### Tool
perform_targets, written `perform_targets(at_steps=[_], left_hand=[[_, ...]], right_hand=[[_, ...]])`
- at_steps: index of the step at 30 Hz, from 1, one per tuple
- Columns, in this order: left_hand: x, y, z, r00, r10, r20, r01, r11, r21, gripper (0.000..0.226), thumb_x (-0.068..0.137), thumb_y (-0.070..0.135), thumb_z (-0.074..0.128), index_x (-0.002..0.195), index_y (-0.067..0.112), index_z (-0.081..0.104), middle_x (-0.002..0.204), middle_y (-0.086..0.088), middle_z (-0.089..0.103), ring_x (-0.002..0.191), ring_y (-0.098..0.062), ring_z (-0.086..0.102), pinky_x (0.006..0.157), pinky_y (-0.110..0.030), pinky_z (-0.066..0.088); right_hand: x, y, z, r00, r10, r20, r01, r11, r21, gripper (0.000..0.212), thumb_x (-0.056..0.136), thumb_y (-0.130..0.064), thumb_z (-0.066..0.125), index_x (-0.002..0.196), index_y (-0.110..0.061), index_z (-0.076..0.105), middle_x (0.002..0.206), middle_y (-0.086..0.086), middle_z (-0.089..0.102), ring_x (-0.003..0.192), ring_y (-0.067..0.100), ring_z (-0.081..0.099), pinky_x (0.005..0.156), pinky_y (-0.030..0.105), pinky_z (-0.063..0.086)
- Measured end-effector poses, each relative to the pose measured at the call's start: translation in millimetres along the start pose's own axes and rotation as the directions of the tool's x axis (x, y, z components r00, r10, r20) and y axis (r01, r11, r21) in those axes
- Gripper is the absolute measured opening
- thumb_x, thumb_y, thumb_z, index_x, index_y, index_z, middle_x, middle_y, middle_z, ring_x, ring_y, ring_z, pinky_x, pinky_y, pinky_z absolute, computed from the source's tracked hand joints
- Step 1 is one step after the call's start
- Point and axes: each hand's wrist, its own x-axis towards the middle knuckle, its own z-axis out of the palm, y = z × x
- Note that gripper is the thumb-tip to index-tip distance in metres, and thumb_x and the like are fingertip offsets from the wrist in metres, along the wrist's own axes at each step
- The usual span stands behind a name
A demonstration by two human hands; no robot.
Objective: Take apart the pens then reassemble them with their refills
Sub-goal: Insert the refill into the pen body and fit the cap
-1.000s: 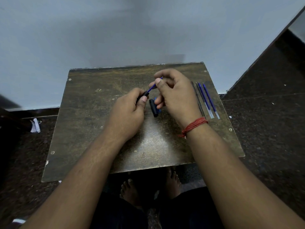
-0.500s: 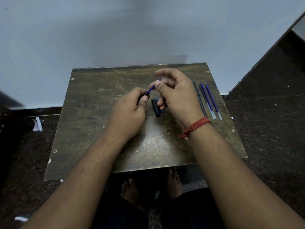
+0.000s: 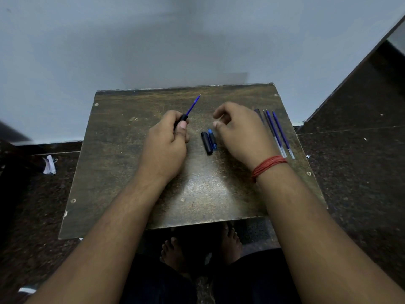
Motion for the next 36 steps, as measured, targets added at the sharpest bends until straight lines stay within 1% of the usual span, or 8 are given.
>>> perform_targets(at_steps=[5, 14, 16, 19, 22, 24, 27, 36], left_hand=[[0, 0, -1, 1.0, -0.016, -0.008, 0.016, 1.0, 0.017, 0.013, 0.102, 0.016, 0.045, 0.103, 0.014, 0.058, 0.08, 0.002, 0.064, 0.071, 0.008, 0.056, 0.06, -0.007, 0.037], [-1, 1, 1, 1.0, -0.018, -0.003, 0.018, 0.999, 0.027, 0.011, 0.101, 0.016, 0.047, 0.1, 0.018, 0.058, 0.079, 0.001, 0.065, 0.077, -0.007, 0.06, 0.064, -0.021, 0.039], [-1, 2, 1, 1.0, -0.019, 0.004, 0.019, 0.999, 0.033, 0.011, 0.101, 0.017, 0.047, 0.101, 0.018, 0.058, 0.08, 0.0, 0.066, 0.079, -0.014, 0.061, 0.067, -0.025, 0.041], [-1, 1, 1, 1.0, -0.015, 0.023, 0.014, 0.999, 0.041, 0.012, 0.101, 0.019, 0.047, 0.102, 0.016, 0.059, 0.081, 0.0, 0.066, 0.08, -0.018, 0.061, 0.07, -0.033, 0.045], [-2, 1, 2, 0.999, 0.006, 0.042, -0.009, 0.998, 0.058, 0.012, 0.101, 0.02, 0.047, 0.101, 0.016, 0.059, 0.081, 0.0, 0.066, 0.079, -0.02, 0.061, 0.072, -0.039, 0.048], [-3, 2, 4, 0.998, 0.02, 0.059, -0.023, 0.998, 0.064, 0.013, 0.1, 0.021, 0.047, 0.101, 0.015, 0.059, 0.081, -0.001, 0.066, 0.079, -0.02, 0.061, 0.072, -0.04, 0.049], [-3, 3, 4, 0.996, 0.03, 0.083, -0.036, 0.997, 0.065, 0.013, 0.101, 0.021, 0.047, 0.101, 0.014, 0.059, 0.083, -0.002, 0.066, 0.08, -0.02, 0.061, 0.072, -0.041, 0.05], [-3, 4, 4, 0.992, 0.044, 0.115, -0.053, 0.995, 0.085, 0.012, 0.101, 0.02, 0.048, 0.103, 0.019, 0.06, 0.082, 0.002, 0.065, 0.077, -0.016, 0.06, 0.068, -0.035, 0.046]], right_hand=[[-6, -6, 7, 0.996, -0.042, 0.08, 0.06, 0.969, -0.241, 0.016, 0.095, -0.028, 0.06, 0.11, -0.024, 0.062, 0.108, -0.002, 0.061, 0.098, 0.02, 0.062, 0.086, 0.044, 0.054], [-8, -16, 12, 0.992, 0.055, 0.118, -0.018, 0.955, -0.297, 0.023, 0.094, -0.02, 0.056, 0.116, -0.015, 0.057, 0.111, 0.004, 0.063, 0.099, 0.025, 0.061, 0.08, 0.036, 0.051], [-5, -14, 9, 0.989, 0.105, 0.106, -0.085, 0.98, -0.181, 0.022, 0.092, -0.02, 0.056, 0.113, -0.014, 0.06, 0.105, 0.003, 0.066, 0.094, 0.022, 0.062, 0.08, 0.034, 0.052], [1, -10, -3, 0.986, 0.162, 0.047, -0.169, 0.963, 0.209, 0.018, 0.091, -0.016, 0.058, 0.106, -0.017, 0.069, 0.092, -0.004, 0.067, 0.082, 0.012, 0.062, 0.073, 0.024, 0.045], [3, -8, -11, 0.974, 0.223, -0.029, -0.149, 0.734, 0.663, 0.014, 0.09, -0.006, 0.061, 0.088, -0.018, 0.069, 0.075, -0.003, 0.068, 0.063, 0.007, 0.056, 0.056, 0.022, 0.043], [6, -6, -13, 0.964, 0.263, -0.051, -0.103, 0.542, 0.834, 0.015, 0.091, -0.002, 0.06, 0.085, -0.015, 0.064, 0.078, 0.009, 0.068, 0.06, 0.01, 0.055, 0.051, 0.022, 0.041], [9, -4, -14, 0.945, 0.313, -0.089, -0.059, 0.433, 0.899, 0.015, 0.092, -0.002, 0.06, 0.086, -0.015, 0.064, 0.086, 0.013, 0.066, 0.062, 0.011, 0.057, 0.05, 0.022, 0.042], [9, -4, -10, 0.952, 0.277, -0.128, -0.023, 0.485, 0.874, 0.014, 0.091, -0.002, 0.061, 0.087, -0.014, 0.066, 0.081, 0.003, 0.066, 0.066, 0.013, 0.058, 0.051, 0.023, 0.042]])
